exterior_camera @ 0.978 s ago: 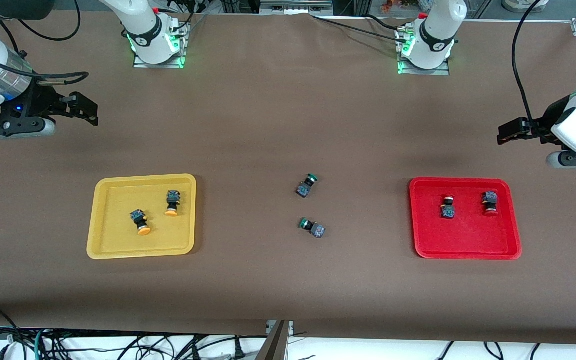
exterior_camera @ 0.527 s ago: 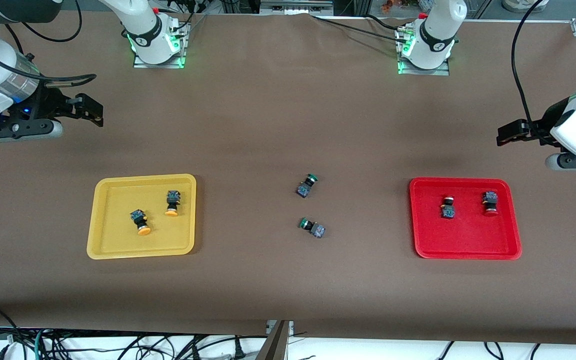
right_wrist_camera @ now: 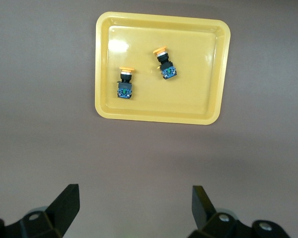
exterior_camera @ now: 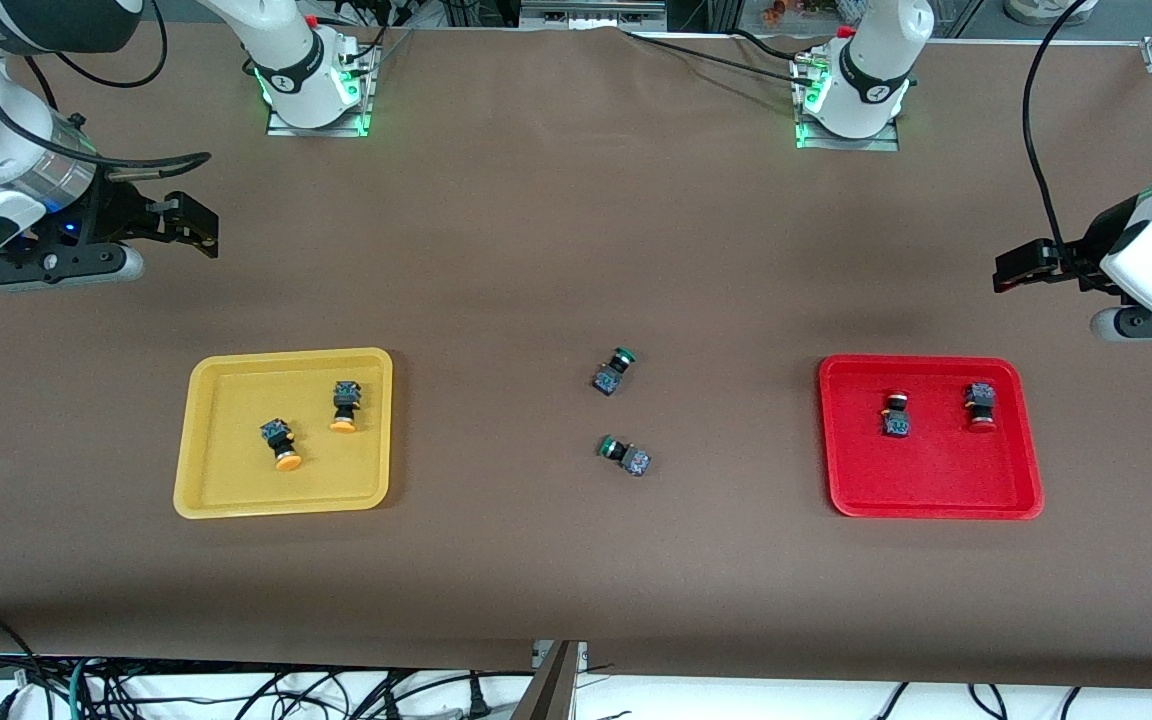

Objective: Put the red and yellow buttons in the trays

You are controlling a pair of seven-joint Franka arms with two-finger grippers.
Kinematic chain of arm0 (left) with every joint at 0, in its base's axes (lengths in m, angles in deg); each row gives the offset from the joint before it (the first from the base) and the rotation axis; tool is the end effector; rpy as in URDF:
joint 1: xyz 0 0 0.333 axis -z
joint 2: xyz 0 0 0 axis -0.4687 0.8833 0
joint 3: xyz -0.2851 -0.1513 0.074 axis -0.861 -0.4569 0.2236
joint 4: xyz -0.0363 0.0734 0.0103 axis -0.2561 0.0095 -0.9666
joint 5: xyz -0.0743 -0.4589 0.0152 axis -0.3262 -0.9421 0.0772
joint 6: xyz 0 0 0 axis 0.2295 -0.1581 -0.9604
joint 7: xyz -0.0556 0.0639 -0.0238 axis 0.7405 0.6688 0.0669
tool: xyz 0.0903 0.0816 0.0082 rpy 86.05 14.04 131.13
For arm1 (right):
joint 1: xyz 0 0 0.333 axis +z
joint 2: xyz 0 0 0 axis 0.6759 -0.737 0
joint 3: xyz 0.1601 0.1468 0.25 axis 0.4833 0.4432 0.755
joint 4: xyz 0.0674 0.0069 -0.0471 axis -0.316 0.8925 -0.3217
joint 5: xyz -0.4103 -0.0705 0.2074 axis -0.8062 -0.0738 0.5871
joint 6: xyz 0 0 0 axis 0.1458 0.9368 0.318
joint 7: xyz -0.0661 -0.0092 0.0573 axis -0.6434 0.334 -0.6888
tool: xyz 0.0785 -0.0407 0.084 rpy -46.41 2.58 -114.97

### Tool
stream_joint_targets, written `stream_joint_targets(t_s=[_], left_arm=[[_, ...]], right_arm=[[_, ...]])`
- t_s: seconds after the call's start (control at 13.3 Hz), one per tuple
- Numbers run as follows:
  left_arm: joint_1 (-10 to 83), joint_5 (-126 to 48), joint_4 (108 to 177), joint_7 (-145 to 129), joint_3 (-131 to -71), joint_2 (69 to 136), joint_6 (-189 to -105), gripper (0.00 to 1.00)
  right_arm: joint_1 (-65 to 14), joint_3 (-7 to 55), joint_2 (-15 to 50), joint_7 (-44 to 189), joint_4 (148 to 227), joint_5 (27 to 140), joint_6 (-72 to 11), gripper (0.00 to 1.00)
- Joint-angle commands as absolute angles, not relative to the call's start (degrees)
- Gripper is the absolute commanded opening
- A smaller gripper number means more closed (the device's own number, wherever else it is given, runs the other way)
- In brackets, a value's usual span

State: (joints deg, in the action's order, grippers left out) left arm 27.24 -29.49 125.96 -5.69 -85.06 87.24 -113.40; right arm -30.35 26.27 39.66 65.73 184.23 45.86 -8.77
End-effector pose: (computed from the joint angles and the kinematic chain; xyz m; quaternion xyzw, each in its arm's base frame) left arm 0.6675 -0.0173 0.5691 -0.9964 -0.0201 0.0821 0.0028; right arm 0.6278 0.0990 0.5639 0.9976 0.0637 -0.0265 0.0092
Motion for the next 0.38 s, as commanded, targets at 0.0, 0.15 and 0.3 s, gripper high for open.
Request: stream_joint_targets(t_s=[0.0, 0.15, 0.3], left_arm=[[27.25, -30.65, 124.09, -5.97, -84.99, 88.07, -112.92, 1.00], [27.25, -30.65, 124.09, -5.97, -84.99, 88.15, -112.92, 1.00], [27.25, -30.65, 124.09, -5.97, -84.99, 88.15, -112.92, 1.00]], right_arm=[[-30.31, 25.69, 39.40, 67.36, 182.15, 45.49, -7.69, 1.00], [-30.48, 25.69, 39.48, 69.21, 181.80, 45.49, -7.60, 1.00], [-30.14, 25.95, 39.31, 68.60, 180.39, 45.58, -7.34, 1.00]])
